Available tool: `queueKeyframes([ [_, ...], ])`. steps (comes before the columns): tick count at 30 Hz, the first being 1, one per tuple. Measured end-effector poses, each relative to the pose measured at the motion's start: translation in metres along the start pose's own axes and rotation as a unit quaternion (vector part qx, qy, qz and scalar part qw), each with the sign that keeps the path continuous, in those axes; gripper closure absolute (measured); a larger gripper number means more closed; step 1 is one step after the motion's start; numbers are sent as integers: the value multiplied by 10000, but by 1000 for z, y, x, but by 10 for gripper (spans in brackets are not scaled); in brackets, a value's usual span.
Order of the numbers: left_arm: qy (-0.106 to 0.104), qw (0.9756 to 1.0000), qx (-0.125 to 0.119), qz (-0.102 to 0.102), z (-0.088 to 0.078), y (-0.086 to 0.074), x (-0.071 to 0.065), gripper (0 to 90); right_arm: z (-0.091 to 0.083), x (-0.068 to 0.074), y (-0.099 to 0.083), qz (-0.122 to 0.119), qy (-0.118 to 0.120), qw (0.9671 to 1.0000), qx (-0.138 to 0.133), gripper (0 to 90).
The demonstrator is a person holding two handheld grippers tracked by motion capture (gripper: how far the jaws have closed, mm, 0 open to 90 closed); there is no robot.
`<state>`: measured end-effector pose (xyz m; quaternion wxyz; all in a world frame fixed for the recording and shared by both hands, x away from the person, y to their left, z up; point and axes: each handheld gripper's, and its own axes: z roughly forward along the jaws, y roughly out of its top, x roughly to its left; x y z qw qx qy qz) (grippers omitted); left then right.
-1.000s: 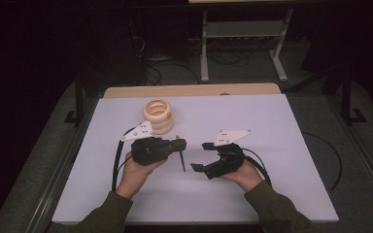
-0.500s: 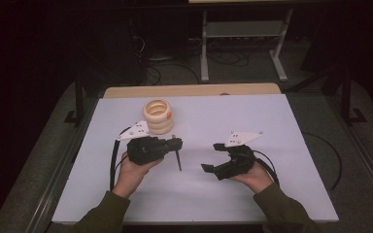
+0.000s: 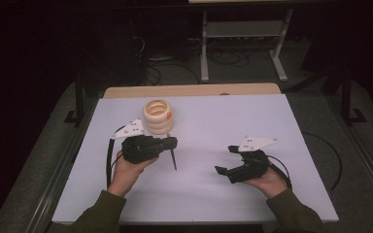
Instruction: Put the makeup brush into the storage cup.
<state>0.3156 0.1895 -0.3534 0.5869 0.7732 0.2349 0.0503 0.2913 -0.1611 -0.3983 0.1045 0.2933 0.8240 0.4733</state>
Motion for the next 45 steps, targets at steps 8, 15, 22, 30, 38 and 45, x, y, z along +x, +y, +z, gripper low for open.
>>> queueKeyframes([
  [8,44,10000,-10,-22,-5,1,3,839,-17,-5,-13,62,-156,9996,-211,125],
  [15,96,10000,7,6,-9,3,7,839,-28,-9,-25,107,-326,9988,-347,124],
  [22,198,9998,-9,-3,-17,10,14,839,-35,-12,-37,182,-444,9982,-345,124],
  [30,311,9994,31,150,-25,27,24,839,-41,-16,-45,243,-518,9977,-368,123],
  [38,344,9993,50,108,-25,34,33,839,-41,-16,-45,205,-517,9978,-371,123],
  [45,364,9993,58,106,-28,43,41,839,-41,-15,-45,201,-488,9978,-404,123],
])
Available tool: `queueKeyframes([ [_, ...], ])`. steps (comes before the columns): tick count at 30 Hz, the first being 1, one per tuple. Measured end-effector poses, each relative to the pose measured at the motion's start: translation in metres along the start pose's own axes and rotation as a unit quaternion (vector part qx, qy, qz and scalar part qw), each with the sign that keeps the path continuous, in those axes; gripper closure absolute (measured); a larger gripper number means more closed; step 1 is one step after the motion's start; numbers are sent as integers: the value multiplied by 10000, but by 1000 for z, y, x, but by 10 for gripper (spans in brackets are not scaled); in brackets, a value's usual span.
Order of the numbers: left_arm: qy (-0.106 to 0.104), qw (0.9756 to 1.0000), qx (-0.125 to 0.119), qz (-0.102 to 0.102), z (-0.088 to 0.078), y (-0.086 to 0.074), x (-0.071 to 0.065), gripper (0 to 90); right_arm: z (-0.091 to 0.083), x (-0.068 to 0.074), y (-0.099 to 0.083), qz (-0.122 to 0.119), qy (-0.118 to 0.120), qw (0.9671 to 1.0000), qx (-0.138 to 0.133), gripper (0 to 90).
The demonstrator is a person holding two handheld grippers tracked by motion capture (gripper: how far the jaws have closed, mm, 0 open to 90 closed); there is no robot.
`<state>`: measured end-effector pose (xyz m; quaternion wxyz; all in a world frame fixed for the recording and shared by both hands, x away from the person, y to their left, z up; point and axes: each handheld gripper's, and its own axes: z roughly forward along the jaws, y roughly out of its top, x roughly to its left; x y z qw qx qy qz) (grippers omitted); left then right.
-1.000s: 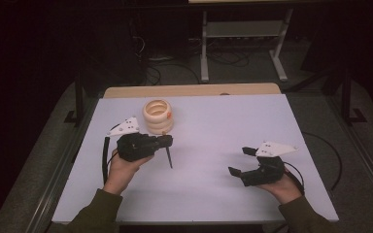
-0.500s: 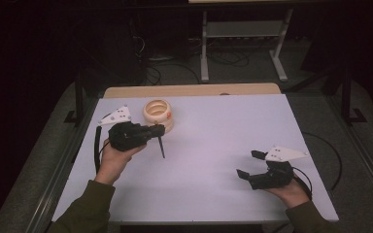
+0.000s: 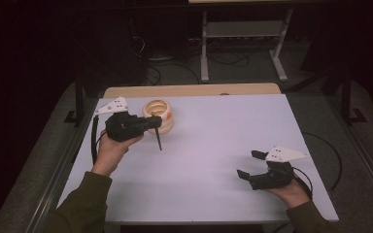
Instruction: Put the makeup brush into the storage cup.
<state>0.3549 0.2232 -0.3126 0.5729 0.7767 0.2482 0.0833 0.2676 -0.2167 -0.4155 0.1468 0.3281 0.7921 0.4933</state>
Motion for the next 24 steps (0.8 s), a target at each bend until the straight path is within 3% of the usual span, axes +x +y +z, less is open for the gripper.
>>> queueKeyframes([
  [24,80,9999,-73,32,-2,28,23,839,-2,0,2,8,16,10000,-62,123],
])
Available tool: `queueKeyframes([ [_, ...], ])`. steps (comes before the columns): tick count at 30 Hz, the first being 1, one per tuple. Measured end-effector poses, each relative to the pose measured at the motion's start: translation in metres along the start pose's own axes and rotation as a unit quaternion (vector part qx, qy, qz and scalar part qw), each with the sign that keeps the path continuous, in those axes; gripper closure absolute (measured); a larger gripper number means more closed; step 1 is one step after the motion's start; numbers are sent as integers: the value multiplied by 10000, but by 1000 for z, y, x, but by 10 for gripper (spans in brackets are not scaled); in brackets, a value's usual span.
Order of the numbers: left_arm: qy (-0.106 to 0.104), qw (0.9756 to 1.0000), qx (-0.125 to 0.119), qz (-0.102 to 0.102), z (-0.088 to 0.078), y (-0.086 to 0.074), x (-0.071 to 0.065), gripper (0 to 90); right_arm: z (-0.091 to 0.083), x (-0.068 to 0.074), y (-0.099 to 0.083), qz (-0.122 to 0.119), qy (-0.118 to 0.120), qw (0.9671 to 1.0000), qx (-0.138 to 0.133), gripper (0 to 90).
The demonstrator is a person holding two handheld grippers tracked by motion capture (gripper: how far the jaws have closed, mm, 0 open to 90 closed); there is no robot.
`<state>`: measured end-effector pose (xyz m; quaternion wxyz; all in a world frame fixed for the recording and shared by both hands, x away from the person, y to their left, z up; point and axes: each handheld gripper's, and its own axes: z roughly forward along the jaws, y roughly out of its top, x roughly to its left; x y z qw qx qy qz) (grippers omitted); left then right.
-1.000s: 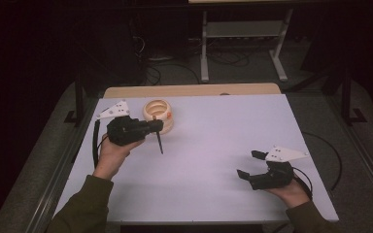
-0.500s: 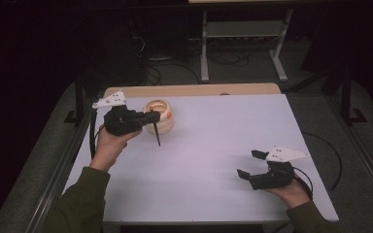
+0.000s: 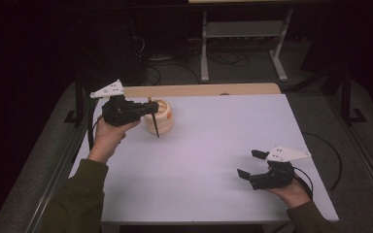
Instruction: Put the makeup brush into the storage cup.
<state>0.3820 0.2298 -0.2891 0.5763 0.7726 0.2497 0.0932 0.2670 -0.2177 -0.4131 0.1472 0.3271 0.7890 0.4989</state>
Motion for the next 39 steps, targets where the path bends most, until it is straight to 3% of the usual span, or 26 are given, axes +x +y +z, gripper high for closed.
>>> queueKeyframes([
  [24,237,9997,-14,33,7,15,25,839,-1,0,0,-4,6,10000,-23,123],
  [39,632,9980,-84,8,13,11,48,839,0,-1,-1,5,8,10000,2,124],
])
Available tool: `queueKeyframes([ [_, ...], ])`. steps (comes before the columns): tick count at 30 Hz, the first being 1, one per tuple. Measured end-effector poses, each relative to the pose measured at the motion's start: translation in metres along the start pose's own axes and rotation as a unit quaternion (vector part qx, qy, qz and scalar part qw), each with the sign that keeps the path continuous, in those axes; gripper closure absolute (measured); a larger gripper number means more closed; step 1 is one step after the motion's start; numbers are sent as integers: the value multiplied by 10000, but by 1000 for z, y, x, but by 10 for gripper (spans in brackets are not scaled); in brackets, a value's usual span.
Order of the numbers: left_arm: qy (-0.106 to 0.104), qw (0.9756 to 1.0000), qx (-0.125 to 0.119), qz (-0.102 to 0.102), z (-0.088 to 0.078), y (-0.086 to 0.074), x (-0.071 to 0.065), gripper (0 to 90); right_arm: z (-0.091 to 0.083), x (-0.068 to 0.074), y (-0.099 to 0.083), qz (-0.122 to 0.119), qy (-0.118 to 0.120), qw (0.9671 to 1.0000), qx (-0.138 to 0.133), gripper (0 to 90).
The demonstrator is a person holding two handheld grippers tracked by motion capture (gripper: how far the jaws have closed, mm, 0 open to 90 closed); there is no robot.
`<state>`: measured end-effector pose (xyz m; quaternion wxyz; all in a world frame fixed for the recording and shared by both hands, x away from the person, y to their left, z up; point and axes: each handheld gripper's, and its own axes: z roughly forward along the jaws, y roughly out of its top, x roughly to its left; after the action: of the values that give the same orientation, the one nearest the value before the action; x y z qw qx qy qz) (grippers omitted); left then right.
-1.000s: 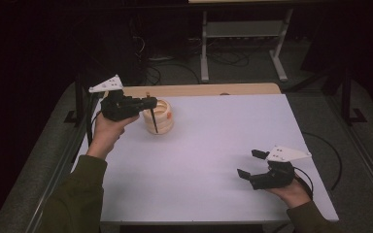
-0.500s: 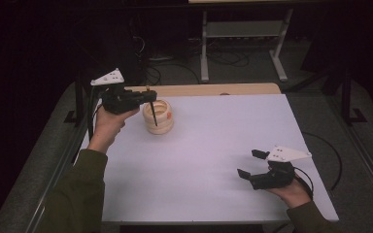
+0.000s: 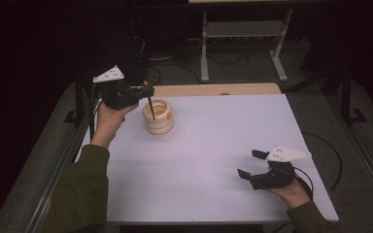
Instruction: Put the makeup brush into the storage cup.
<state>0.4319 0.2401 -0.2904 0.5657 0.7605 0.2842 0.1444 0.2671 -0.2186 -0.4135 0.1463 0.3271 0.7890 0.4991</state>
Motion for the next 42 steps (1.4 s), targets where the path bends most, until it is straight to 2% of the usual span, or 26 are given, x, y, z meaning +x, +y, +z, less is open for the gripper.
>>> queueKeyframes([
  [7,158,9999,-54,3,1,-4,10,839,0,0,0,21,10,10000,5,124],
  [18,354,9993,-91,41,3,-5,19,839,1,-1,-1,1,3,10000,17,125],
  [27,438,9990,-92,11,6,-8,23,839,1,-1,-1,-2,12,10000,22,126],
  [33,518,9986,7,103,10,-10,24,838,1,-1,-2,11,15,10000,24,126],
  [42,557,9984,119,66,19,-17,26,837,1,-1,-2,35,27,10000,34,126],
])
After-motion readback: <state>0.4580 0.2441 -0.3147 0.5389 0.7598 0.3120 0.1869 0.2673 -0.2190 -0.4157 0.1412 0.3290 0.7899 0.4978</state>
